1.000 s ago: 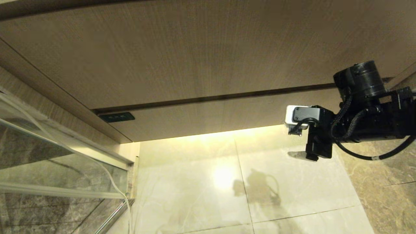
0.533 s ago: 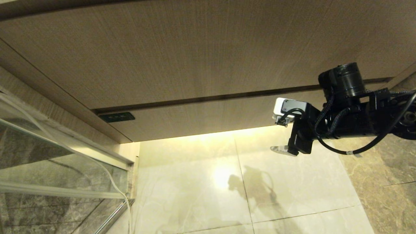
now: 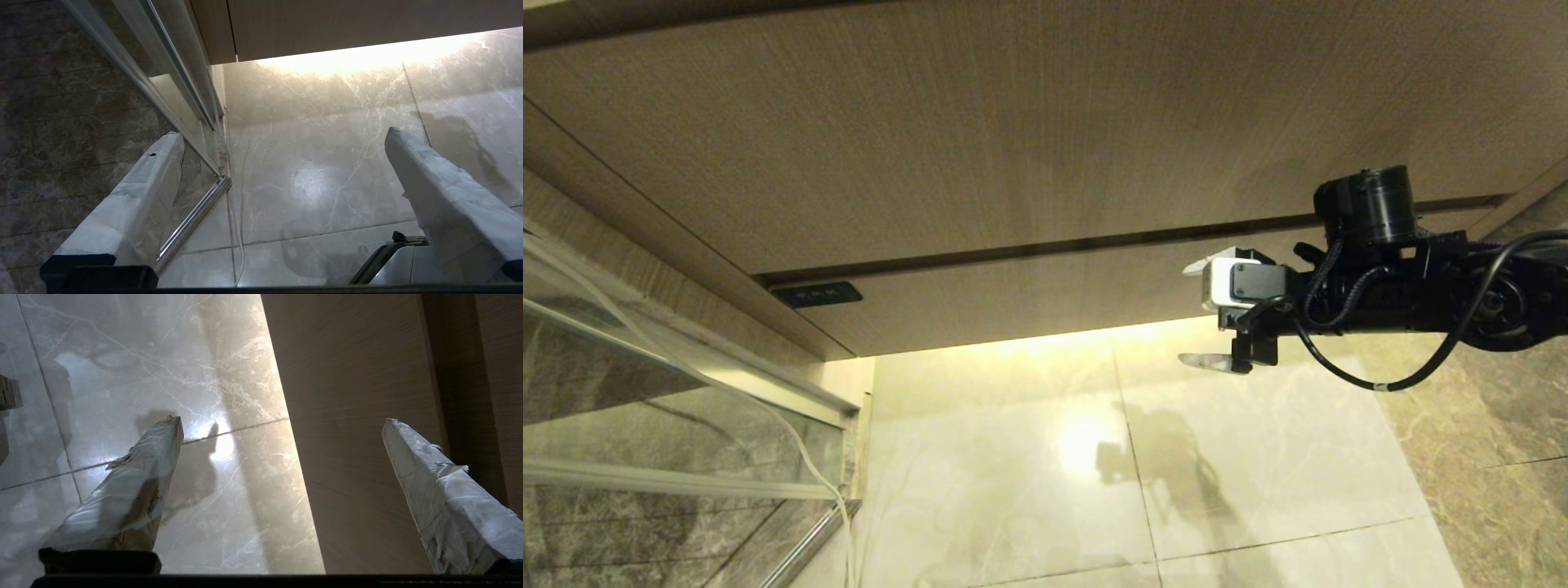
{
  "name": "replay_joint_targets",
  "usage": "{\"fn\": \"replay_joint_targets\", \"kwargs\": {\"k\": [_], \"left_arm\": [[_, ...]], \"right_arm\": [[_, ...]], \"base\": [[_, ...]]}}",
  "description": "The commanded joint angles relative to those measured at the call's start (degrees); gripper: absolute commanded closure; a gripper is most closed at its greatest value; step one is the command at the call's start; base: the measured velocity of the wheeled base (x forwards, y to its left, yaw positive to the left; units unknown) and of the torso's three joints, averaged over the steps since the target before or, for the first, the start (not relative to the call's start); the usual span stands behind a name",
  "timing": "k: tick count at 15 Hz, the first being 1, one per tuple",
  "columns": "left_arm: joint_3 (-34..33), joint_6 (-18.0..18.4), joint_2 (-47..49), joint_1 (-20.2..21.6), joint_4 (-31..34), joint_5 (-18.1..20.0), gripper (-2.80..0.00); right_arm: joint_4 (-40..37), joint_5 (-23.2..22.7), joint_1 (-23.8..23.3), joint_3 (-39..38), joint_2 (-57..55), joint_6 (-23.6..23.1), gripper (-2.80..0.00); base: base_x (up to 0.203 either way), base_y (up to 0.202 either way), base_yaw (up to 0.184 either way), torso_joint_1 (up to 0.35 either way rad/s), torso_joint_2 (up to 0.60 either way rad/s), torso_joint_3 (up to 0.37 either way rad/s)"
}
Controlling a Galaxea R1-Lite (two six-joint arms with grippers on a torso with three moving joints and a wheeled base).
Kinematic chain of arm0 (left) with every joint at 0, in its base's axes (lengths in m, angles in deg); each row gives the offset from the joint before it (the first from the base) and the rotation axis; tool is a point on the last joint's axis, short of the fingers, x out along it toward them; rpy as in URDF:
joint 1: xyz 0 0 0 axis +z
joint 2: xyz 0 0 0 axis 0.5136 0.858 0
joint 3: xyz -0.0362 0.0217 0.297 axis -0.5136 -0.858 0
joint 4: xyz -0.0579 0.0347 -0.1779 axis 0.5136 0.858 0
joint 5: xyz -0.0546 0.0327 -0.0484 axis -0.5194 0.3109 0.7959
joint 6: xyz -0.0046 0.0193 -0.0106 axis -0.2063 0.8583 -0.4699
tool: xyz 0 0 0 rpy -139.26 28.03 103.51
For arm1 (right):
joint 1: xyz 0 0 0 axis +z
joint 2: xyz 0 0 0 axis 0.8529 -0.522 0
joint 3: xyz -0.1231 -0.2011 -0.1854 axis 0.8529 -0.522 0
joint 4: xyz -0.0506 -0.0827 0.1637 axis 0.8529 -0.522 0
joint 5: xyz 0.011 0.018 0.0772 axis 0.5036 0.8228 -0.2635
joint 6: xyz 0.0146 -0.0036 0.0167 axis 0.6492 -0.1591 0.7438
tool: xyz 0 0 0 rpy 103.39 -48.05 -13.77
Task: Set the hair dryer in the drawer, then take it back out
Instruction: Pull open the drawer
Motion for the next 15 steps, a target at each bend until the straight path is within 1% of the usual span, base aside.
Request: {"fn": "replay_joint_targets", "kwargs": {"k": [1,7,8,9,10,15], "left_arm": [[0.0,0.0,0.1,0.0,0.0,0.0,-2.8],[0.0,0.0,0.1,0.0,0.0,0.0,-2.8],[0.0,0.0,0.0,0.0,0.0,0.0,-2.8],[0.0,0.0,0.0,0.0,0.0,0.0,-2.8],[0.0,0.0,0.0,0.0,0.0,0.0,-2.8],[0.0,0.0,0.0,0.0,0.0,0.0,-2.8]], "right_arm": [[0.1,-0.2,-0.1,0.0,-0.6,-0.4,-2.8],[0.1,-0.2,-0.1,0.0,-0.6,-0.4,-2.8],[1.2,-0.9,-0.8,0.7,-1.3,-2.1,-2.8],[3.1,-2.0,-2.2,2.1,-3.3,-8.2,-2.8],[4.9,-3.0,-3.5,3.4,-4.9,-12.4,-2.8],[5.2,-3.3,-3.6,3.6,-5.0,-12.7,-2.8]], "base": [[0.0,0.0,0.0,0.0,0.0,0.0],[0.0,0.0,0.0,0.0,0.0,0.0],[0.0,0.0,0.0,0.0,0.0,0.0],[0.0,0.0,0.0,0.0,0.0,0.0],[0.0,0.0,0.0,0.0,0.0,0.0],[0.0,0.0,0.0,0.0,0.0,0.0]]}}
